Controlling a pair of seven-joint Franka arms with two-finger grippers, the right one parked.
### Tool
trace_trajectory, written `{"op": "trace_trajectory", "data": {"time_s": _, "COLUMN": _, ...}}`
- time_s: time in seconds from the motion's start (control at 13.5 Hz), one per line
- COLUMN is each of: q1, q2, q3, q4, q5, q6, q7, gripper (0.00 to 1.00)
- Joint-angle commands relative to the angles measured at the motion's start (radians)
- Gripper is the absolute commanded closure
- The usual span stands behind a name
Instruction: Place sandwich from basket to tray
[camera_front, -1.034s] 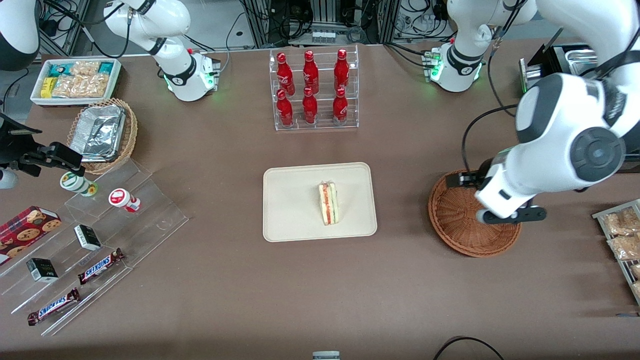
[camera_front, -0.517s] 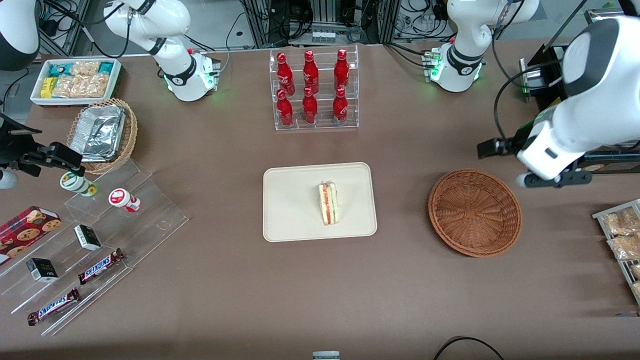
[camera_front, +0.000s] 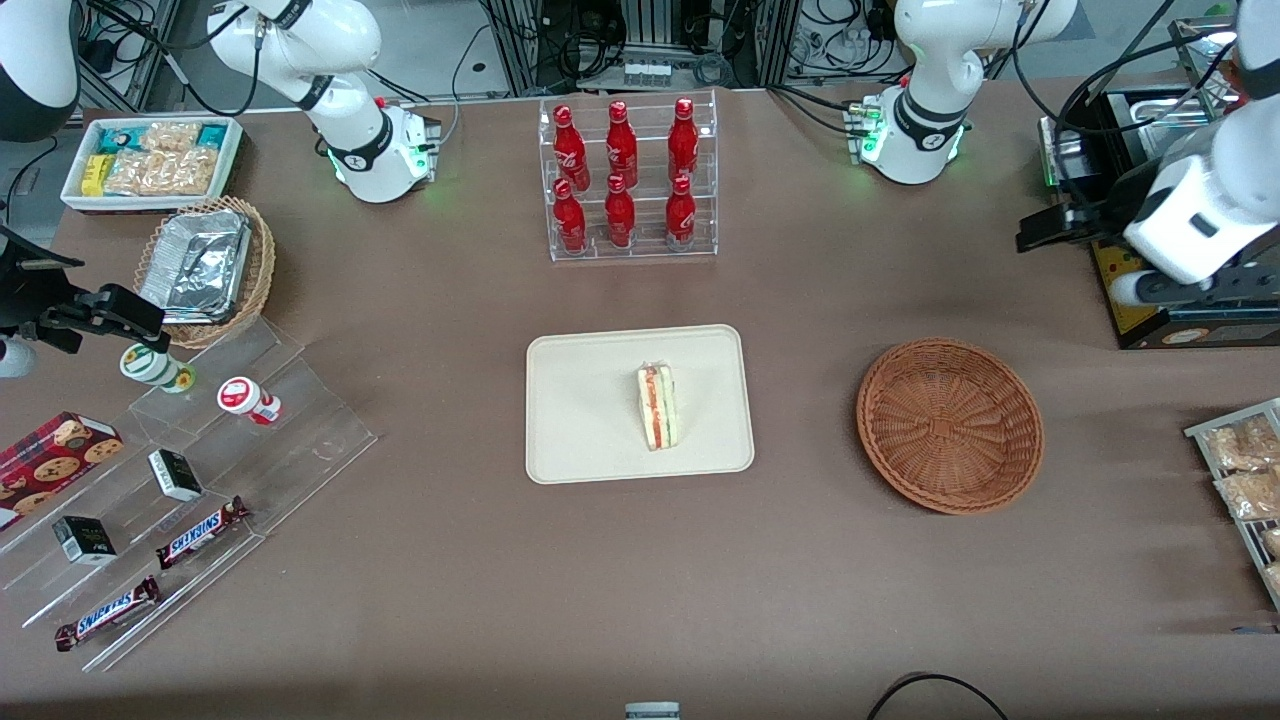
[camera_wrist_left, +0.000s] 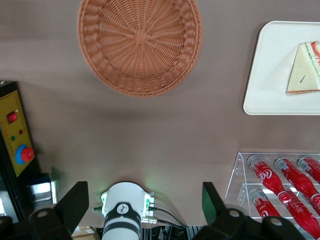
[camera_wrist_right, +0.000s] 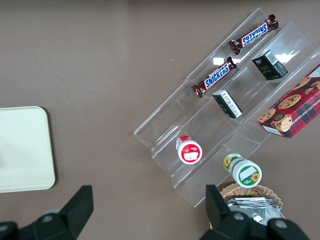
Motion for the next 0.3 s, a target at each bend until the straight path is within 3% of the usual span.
{"op": "trace_trajectory", "data": {"time_s": 0.0, "q1": 0.028, "q2": -0.014, "q3": 0.003, "q4": 0.051, "q5": 0.003, "q6": -0.062, "q7": 0.018, "gripper": 0.00}}
{"op": "trace_trajectory", "data": {"time_s": 0.22, "q1": 0.022, "q2": -0.009, "q3": 0.000, "q4": 0.041, "q5": 0.046, "q6": -0.052, "q7": 0.018, "gripper": 0.00}}
